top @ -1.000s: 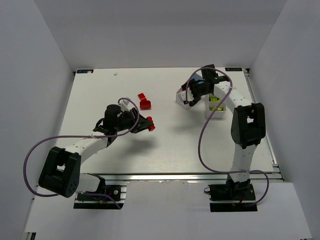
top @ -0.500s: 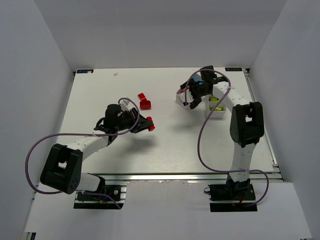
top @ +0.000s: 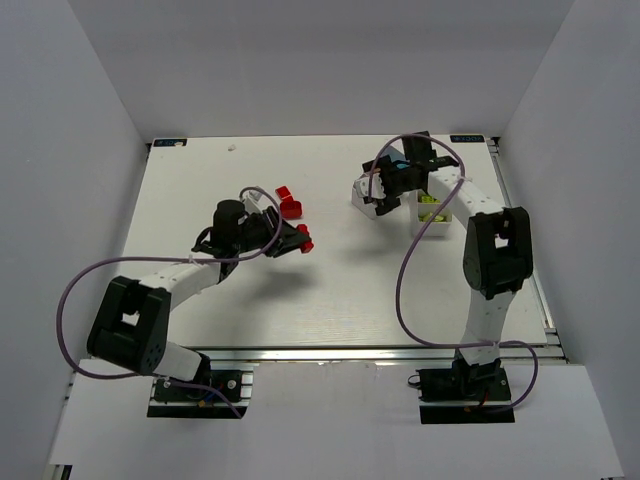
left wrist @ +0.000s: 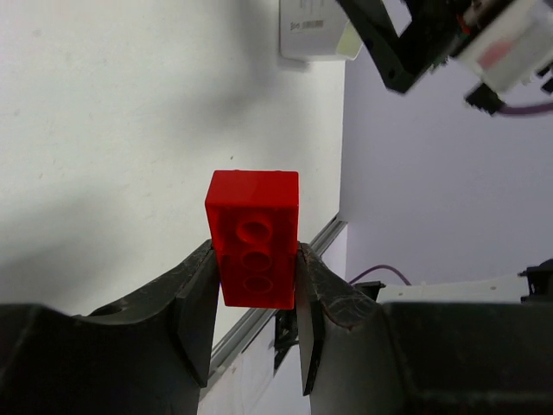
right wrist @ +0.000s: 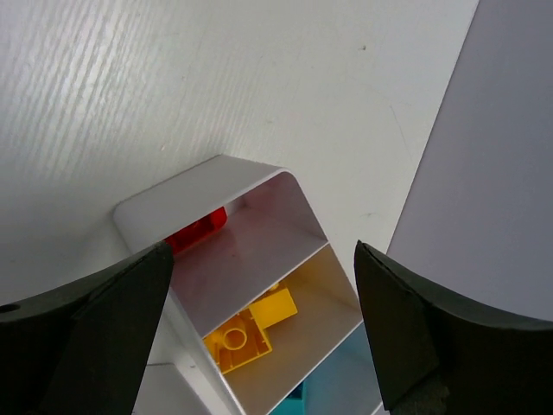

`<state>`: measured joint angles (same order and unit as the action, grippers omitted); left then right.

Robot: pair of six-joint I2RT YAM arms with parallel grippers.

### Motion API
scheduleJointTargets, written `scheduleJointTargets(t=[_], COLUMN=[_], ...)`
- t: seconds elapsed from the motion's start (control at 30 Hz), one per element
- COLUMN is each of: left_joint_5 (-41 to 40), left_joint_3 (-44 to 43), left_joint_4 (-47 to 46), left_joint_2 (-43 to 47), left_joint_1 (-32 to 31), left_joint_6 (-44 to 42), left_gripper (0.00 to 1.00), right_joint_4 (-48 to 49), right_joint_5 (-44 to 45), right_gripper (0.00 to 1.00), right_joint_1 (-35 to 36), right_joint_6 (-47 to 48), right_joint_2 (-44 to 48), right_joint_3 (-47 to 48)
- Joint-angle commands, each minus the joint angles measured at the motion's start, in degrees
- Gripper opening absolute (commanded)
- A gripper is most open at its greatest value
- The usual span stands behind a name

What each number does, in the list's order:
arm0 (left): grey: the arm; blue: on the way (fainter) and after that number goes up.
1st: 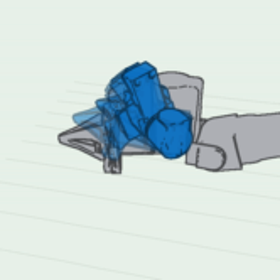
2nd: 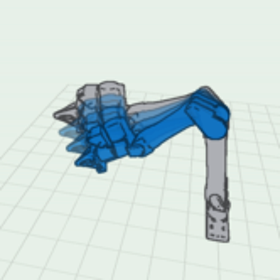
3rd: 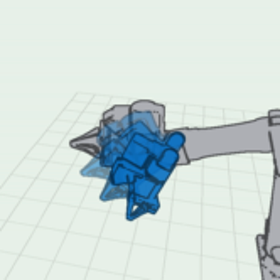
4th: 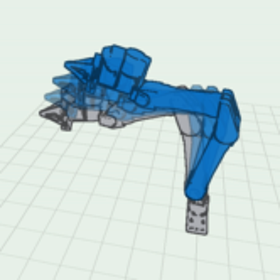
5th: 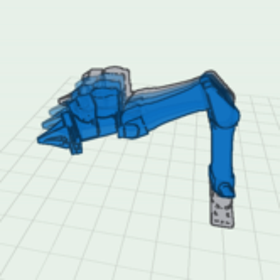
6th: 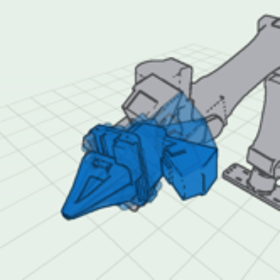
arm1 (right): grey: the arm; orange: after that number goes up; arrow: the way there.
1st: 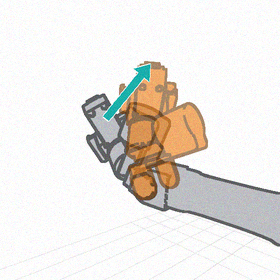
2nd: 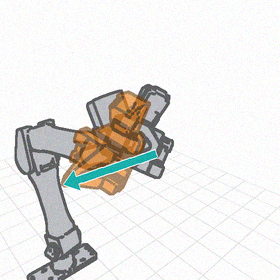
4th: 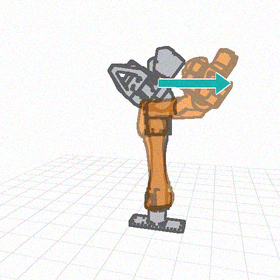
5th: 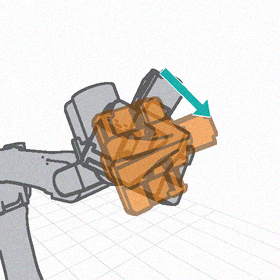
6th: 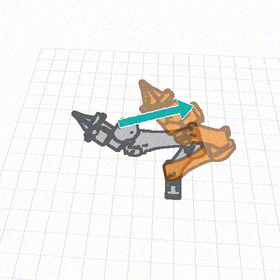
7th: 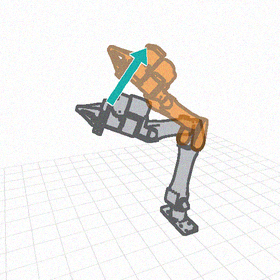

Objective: Sort the legos into containers by color

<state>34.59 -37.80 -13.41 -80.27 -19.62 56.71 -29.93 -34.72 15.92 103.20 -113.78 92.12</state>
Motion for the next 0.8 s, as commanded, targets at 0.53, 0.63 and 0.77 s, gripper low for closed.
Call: scheduleJointTargets(t=[0.53,0.63,0.77], left_joint_5=[-9.27,-11.20,-13.67], left_joint_3=[-47.52,-52.71,-56.32], left_joint_4=[-0.57,0.40,-1.00], left_joint_2=[-40.48,-44.69,-47.69], left_joint_1=[-8.95,-10.26,-10.97], left_joint_6=[5.16,6.74,10.08], left_gripper=[0.15,0.16,0.17], right_joint_4=[27.11,28.62,29.23], right_joint_5=[-11.60,-11.68,-12.65], right_gripper=[0.00,0.00,0.00], right_joint_1=[-8.80,-9.42,-10.21], right_joint_6=[-71.64,-73.04,-74.36], right_joint_2=[32.99,36.51,38.36], right_joint_3=[-26.09,-29.62,-32.26])
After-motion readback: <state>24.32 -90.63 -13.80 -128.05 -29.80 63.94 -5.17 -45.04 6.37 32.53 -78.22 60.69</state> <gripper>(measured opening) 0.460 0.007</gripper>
